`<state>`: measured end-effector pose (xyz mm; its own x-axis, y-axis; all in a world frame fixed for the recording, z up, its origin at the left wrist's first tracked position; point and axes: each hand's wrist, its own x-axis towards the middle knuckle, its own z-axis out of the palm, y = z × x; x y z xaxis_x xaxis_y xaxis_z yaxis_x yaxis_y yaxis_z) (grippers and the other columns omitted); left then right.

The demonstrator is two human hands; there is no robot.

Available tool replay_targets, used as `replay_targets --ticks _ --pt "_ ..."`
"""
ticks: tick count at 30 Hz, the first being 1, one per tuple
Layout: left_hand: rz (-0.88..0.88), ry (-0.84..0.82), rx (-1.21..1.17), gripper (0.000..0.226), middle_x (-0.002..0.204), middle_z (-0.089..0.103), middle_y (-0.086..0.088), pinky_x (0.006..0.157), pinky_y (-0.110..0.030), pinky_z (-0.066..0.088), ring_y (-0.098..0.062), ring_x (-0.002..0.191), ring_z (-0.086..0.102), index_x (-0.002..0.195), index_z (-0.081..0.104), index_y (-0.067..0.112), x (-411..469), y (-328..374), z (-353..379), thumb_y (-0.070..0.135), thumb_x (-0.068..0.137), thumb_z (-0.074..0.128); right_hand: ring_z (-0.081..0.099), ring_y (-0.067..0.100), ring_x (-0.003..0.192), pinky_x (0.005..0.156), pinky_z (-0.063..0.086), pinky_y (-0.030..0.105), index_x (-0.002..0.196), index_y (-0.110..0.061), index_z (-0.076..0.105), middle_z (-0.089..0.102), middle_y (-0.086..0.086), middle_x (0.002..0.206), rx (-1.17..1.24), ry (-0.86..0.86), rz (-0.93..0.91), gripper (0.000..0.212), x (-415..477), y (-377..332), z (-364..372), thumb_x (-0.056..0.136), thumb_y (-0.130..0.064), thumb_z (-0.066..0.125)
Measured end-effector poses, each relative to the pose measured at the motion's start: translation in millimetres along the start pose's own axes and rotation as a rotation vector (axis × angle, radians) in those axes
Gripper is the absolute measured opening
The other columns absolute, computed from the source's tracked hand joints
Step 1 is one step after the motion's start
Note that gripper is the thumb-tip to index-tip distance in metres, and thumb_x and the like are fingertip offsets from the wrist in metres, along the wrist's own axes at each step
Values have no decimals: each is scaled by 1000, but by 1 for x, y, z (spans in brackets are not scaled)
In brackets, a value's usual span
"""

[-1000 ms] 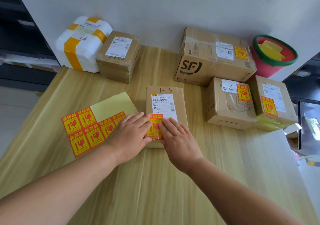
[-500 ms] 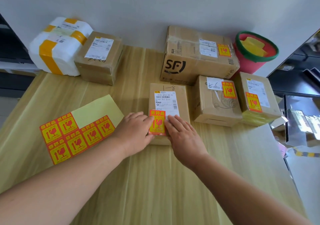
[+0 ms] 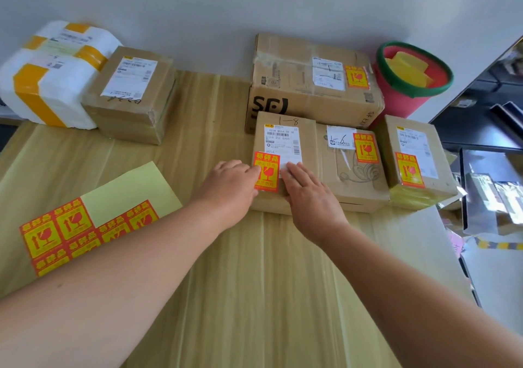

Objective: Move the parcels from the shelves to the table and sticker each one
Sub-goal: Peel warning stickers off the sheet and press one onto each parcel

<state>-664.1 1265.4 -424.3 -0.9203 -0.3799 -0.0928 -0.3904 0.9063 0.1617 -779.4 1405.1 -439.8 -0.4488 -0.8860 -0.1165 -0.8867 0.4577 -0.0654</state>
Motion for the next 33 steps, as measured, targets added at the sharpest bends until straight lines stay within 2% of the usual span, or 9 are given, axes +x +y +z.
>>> replay_targets --ticks 6,9,12,17,23,30,33 --pt "-20 -19 -63 45 131 55 -2 103 -38 32 -24 126 42 136 41 17 13 2 -1 34 95 50 3 19 148 117 4 28 153 -15 11 9 0 161 13 -17 35 59 8 5 -6 101 -15 37" --pt "-43 -28 -116 54 143 46 -2 110 -38 30 -23 133 37 144 34 17 3 -9 -4 35 95 49 4 20 148 118 6 31 152 -15 16 12 2 160 43 -14 66 55 7 -7 -13 103 -29 35" --pt "-99 -30 -126 58 149 38 -1 113 -37 27 -22 137 33 148 28 17 -17 -31 -11 36 96 48 5 19 148 118 7 31 151 -16 22 14 2 160 71 21 46 53 7 -32 -21 103 -32 35" --pt "-218 3 -113 60 150 36 -2 112 -37 27 -24 136 34 148 29 17 -51 -85 -32 36 95 50 4 15 148 117 5 29 151 -17 22 15 -2 160 159 29 -26 53 24 -87 -33 102 -30 36" --pt "-377 90 -136 59 149 37 -6 109 -38 32 -27 133 38 147 31 15 -79 -159 -64 35 94 51 17 19 145 116 15 29 151 -15 22 21 1 158 254 14 -34 58 64 -156 -51 100 -33 42" --pt "-527 144 -269 66 152 29 -7 106 -41 35 -27 137 34 149 22 14 -68 -241 -70 37 95 51 24 20 143 111 27 32 152 -15 18 18 1 159 356 2 81 64 127 -213 -47 99 -40 43" --pt "-557 151 -336 61 143 40 -12 96 -42 43 -31 126 45 143 31 12 -48 -270 -67 38 93 53 29 23 141 109 32 34 152 -13 15 16 2 159 392 -13 162 66 158 -229 -44 99 -41 43"
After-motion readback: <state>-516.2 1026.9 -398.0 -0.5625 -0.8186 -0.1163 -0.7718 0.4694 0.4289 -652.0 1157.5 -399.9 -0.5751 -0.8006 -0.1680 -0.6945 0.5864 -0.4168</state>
